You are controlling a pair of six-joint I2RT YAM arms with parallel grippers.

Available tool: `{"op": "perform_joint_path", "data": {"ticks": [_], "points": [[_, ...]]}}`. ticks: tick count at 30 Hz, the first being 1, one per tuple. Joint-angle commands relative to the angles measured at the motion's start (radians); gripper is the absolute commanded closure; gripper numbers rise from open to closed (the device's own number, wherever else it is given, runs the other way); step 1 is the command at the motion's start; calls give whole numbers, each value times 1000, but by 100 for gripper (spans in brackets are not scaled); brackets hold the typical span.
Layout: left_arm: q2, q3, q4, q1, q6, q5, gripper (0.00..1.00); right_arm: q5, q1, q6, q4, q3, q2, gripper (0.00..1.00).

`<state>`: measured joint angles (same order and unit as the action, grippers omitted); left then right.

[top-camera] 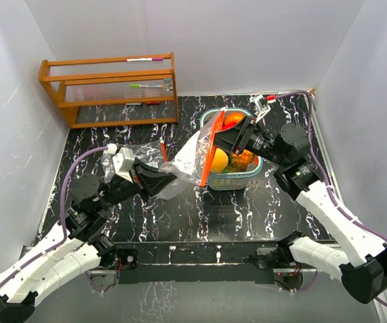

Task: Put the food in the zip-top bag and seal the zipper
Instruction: Open the zipper of the food storage bag.

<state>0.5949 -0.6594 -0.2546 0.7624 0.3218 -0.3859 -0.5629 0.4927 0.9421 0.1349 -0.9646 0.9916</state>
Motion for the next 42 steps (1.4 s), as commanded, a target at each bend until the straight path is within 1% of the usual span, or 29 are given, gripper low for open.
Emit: {"op": "perform_joint_path", "data": {"ticks": [1, 2, 3, 4, 5, 6, 8, 9, 10, 11, 12, 13, 15, 18, 21, 23, 26, 29, 32, 36, 39, 42], "points": [[10, -1, -46, 3, -3, -41, 100, -19, 4, 10, 86, -27, 5, 62], [13, 0, -43, 3, -4, -43, 100, -22, 5, 7, 80, -32, 11, 68], [14, -4, -32, 3, -10, -39, 100, -24, 4, -3, 60, -43, 16, 81], [13, -12, -6, 3, -21, -25, 100, -18, 4, -25, 26, -59, 23, 88], [11, -27, 31, 3, -37, -4, 100, -11, 5, -54, -26, -83, 29, 91], [10, -46, 84, 3, -58, 15, 99, 2, 5, -84, -83, -107, 35, 92], [8, -100, 208, 3, -118, 65, 82, 41, 6, -173, -203, -158, 40, 92], [7, -138, 274, 3, -144, 91, 76, 65, 6, -216, -259, -180, 41, 92], [5, -171, 328, 3, -165, 119, 65, 92, 6, -253, -318, -201, 41, 92], [1, -206, 382, 3, -188, 132, 39, 118, 6, -287, -364, -214, 38, 92], [0, -245, 433, 3, -209, 144, 8, 140, 6, -317, -404, -227, 38, 92], [5, -289, 478, 3, -224, 156, 3, 162, 6, -340, -442, -236, 39, 92], [15, -378, 558, 3, -258, 180, 3, 192, 6, -367, -493, -247, 37, 92], [41, -487, 603, 3, -283, 187, 3, 200, 9, -367, -492, -250, 41, 92], [105, -502, 581, 3, -291, 176, 3, 224, 41, -345, -467, -268, 64, 92], [172, -507, 563, 3, -296, 157, 3, 299, 108, -348, -472, -308, 98, 92], [269, -536, 525, 3, -293, 126, 3, 477, 239, -377, -509, -403, 180, 92], [356, -585, 500, 3, -284, 124, 4, 536, 314, -385, -516, -490, 269, 92], [407, -624, 500, 3, -292, 174, 5, 573, 339, -385, -515, -553, 330, 92], [429, -625, 518, 3, -309, 285, 10, 578, 354, -385, -505, -569, 352, 92], [412, -582, 496, 3, -307, 345, 17, 576, 359, -382, -493, -547, 346, 92], [388, -547, 472, 3, -300, 361, 27, 586, 360, -376, -490, -520, 331, 92]]}}
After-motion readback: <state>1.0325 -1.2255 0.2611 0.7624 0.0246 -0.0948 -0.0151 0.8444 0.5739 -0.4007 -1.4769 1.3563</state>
